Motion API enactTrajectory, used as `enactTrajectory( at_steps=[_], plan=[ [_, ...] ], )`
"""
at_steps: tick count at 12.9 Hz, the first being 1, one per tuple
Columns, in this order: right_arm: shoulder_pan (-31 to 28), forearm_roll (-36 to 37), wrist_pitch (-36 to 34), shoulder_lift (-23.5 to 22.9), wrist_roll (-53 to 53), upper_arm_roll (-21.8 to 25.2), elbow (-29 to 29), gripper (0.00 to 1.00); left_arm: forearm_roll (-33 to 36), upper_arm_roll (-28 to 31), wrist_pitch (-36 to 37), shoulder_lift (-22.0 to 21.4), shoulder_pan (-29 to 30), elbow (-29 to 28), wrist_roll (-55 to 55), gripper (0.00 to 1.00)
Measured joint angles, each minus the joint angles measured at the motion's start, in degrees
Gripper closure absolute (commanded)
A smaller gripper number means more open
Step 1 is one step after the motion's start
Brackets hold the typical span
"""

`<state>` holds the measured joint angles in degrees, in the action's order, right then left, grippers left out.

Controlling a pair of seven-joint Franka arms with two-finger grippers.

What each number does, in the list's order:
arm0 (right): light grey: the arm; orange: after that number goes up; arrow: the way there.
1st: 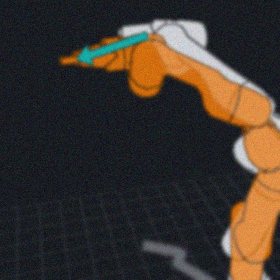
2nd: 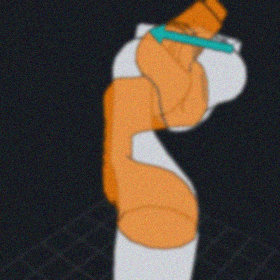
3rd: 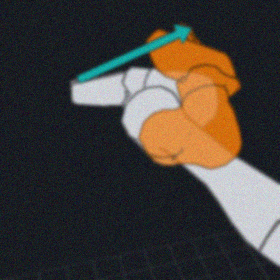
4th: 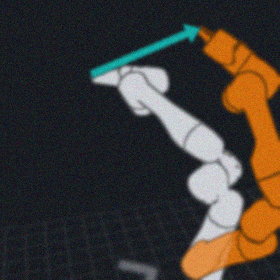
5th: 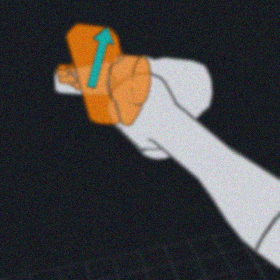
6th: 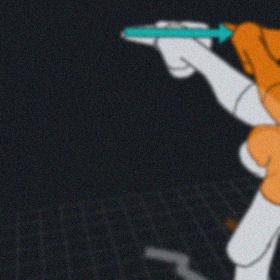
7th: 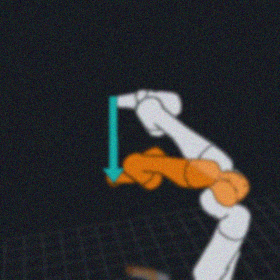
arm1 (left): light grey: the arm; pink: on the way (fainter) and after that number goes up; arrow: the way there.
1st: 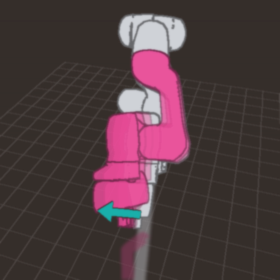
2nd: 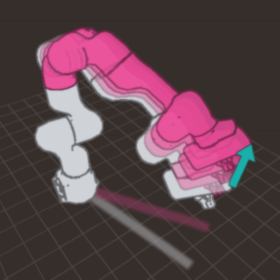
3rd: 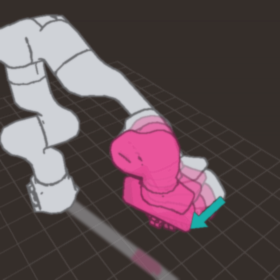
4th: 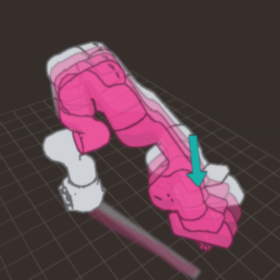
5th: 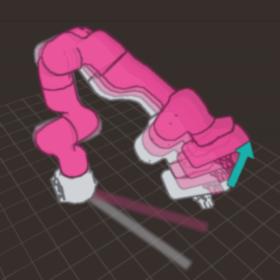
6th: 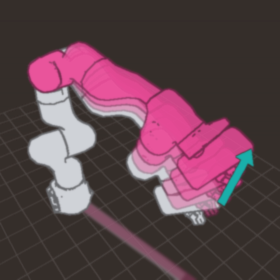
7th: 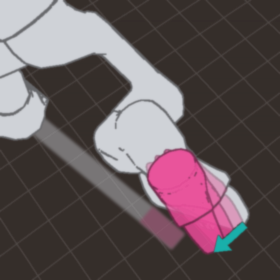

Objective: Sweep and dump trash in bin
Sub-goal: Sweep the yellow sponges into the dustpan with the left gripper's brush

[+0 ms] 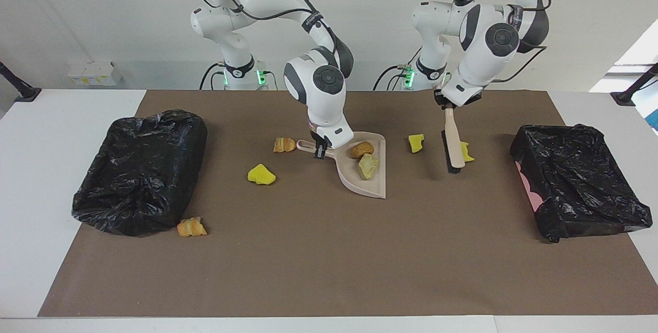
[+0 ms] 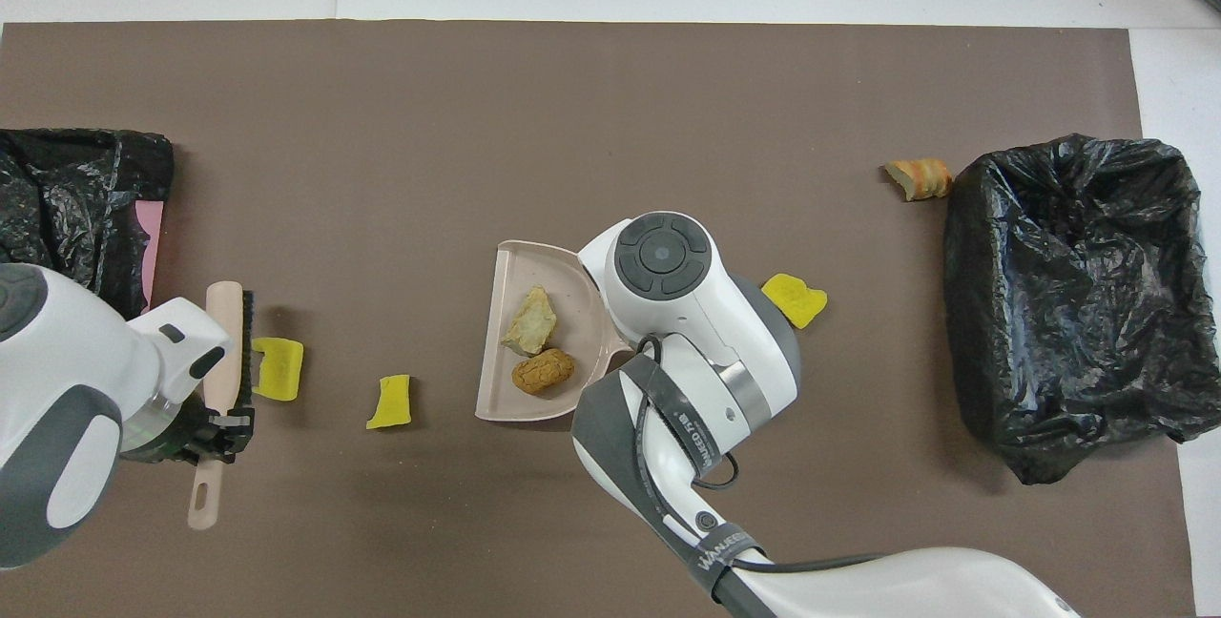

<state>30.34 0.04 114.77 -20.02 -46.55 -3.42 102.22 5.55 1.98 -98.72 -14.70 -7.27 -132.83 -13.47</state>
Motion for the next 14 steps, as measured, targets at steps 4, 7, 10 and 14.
enactTrajectory(
  at_steps=[4,7,10,14],
  plan=[
    [0.0,0.0,0.1,0.0,-1.6,0.0,0.0,1.00,0.6,0.0,-3.3,-4.7,5.2,-7.0,-1.2,1.00],
    [0.0,0.7,0.1,0.0,-7.7,0.0,0.0,1.00,0.6,-1.0,-6.0,-6.5,4.3,-12.8,-9.0,1.00],
    [0.4,1.3,0.1,0.1,-8.8,0.0,0.1,1.00,0.5,-1.7,-9.8,-6.6,-2.6,-17.1,-19.7,1.00],
    [0.8,1.4,2.1,0.9,-8.8,0.0,1.9,1.00,-4.5,-2.0,-16.5,-6.0,-12.7,-18.3,-26.8,1.00]
  ],
)
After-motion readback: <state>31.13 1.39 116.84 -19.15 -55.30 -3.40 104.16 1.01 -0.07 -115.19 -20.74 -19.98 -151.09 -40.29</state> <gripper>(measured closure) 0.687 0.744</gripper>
